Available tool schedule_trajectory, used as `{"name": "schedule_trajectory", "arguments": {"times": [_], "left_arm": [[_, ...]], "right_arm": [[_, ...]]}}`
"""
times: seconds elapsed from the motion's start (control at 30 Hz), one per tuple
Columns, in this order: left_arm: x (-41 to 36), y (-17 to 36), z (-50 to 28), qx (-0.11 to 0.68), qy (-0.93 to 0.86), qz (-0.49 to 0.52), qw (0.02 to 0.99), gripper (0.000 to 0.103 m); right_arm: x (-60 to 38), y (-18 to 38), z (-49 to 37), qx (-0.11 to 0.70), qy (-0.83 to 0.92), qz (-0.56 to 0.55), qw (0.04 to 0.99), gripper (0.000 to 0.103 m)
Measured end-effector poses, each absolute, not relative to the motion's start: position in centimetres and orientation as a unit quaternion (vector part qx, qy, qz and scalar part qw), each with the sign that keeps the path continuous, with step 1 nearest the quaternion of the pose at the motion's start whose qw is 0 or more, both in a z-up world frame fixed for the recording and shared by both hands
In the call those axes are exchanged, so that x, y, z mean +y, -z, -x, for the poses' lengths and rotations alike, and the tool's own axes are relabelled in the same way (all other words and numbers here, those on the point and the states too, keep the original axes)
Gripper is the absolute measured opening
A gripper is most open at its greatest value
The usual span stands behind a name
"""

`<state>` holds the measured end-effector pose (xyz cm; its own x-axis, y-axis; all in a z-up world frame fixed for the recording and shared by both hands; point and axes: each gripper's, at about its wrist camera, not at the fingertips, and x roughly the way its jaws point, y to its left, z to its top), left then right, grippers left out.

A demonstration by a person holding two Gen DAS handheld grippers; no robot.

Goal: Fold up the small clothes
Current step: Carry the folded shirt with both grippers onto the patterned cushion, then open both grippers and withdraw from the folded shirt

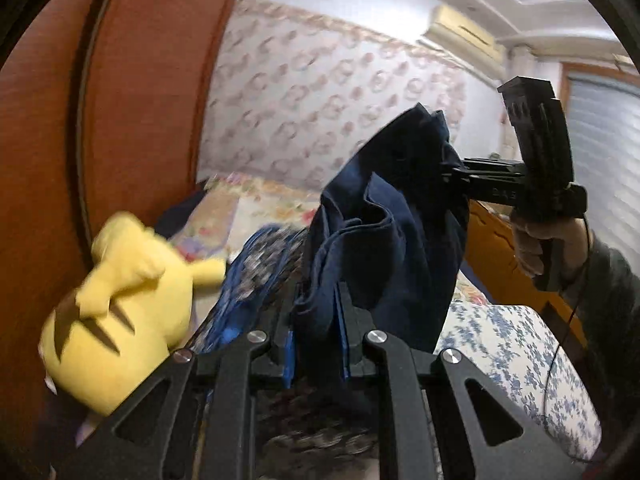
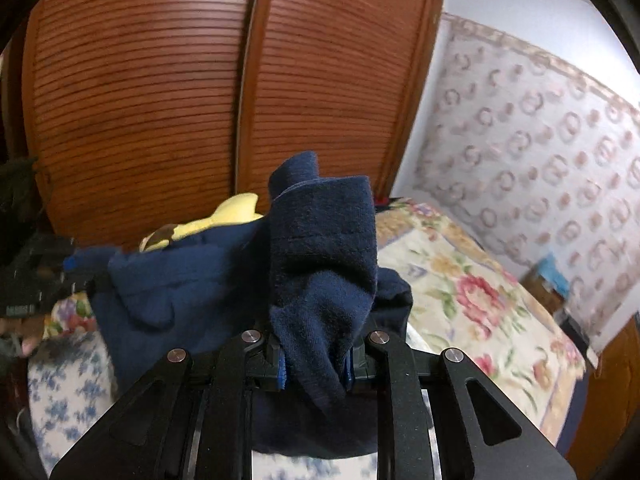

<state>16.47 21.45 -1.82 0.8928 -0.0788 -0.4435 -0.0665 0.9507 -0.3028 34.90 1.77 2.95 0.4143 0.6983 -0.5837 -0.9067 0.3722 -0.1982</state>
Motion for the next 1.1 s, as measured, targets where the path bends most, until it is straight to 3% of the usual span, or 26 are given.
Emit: {"name": "schedule_trajectory", "arguments": {"times": [0.13,0.17,0.23,0.3,0.5,0.63,0.8,0.87,0.93,1.1], "left_arm": [[22.4,4.3,-16.6,0.252,-0.018,0.167,0.953,0.014],[22.5,4.6,-16.8,0.256,-0.021,0.166,0.952,0.013],[22.8,5.3,-16.7,0.262,-0.026,0.165,0.951,0.013],[23.0,5.9,-16.7,0.267,-0.03,0.163,0.949,0.013],[23.1,5.3,-15.7,0.272,-0.037,0.155,0.949,0.013],[22.6,4.5,-15.2,0.265,-0.057,0.136,0.953,0.014],[22.1,3.4,-14.3,0.254,-0.058,0.117,0.958,0.028],[21.8,2.8,-13.7,0.242,-0.059,0.111,0.962,0.048],[21.5,2.0,-13.1,0.233,-0.06,0.104,0.965,0.058],[20.5,0.6,-12.1,0.222,-0.058,0.088,0.969,0.061]], "right_arm": [[6.2,0.0,-36.8,0.219,-0.491,0.257,0.803,0.022],[6.8,0.5,-37.5,0.229,-0.486,0.251,0.805,0.027],[7.0,0.8,-38.5,0.239,-0.467,0.239,0.817,0.048],[6.2,0.4,-39.0,0.235,-0.458,0.221,0.829,0.054],[4.2,0.1,-37.2,0.203,-0.464,0.195,0.84,0.056],[4.2,2.5,-37.0,0.248,-0.498,0.187,0.809,0.056],[6.3,7.3,-37.7,0.307,-0.496,0.198,0.788,0.057],[6.3,8.3,-38.0,0.306,-0.494,0.185,0.793,0.057],[6.0,8.6,-37.6,0.299,-0.49,0.187,0.797,0.057],[4.9,7.5,-36.0,0.278,-0.461,0.179,0.823,0.056]]}}
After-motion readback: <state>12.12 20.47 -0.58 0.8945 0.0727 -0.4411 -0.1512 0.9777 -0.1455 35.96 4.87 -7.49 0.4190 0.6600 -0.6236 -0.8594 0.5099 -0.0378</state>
